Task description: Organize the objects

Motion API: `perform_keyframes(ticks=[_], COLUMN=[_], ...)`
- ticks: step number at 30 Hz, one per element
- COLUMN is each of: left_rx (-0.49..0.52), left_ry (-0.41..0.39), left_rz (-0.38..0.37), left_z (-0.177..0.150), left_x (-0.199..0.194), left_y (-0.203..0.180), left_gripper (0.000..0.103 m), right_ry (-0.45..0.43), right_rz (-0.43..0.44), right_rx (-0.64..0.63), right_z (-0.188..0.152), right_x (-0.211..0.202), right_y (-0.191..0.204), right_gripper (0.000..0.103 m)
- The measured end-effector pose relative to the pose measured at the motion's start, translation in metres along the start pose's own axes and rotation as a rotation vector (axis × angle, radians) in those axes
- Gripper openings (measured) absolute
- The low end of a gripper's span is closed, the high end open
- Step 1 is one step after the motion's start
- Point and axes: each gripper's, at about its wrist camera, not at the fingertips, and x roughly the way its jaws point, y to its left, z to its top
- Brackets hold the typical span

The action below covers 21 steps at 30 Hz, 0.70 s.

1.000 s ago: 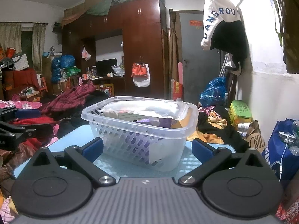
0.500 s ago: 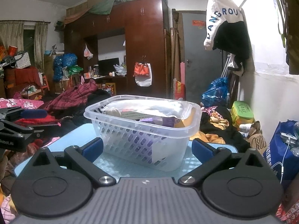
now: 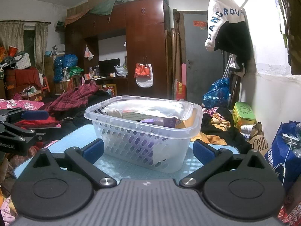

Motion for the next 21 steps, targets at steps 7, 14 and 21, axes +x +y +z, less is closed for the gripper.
perform_keyframes(ticks=[7,14,21], left_rx=[0.000,0.000,-0.004], left_ry=[0.000,0.008,0.004], left_rz=[0.001,0.006,0.002], left_z=[-0.0001,-0.0004,0.0010], left_x=[0.0003,0.0021,0.0038], left_y=[-0.0010,-0.0027,-0.0036], left_gripper=[0.099,0.099,0.099], right_ry=[0.001,0.002,0.002], right_rz=[0.002,0.003,0.003], right_rx=[-0.006,-0.010,-0.009], right_z=[0.0004,-0.0004,-0.0005], right_x=[0.0004,0.0011,0.0010], right_y=[0.0008,0.0011,0.0014], right_gripper=[0.103,0.103,0.103])
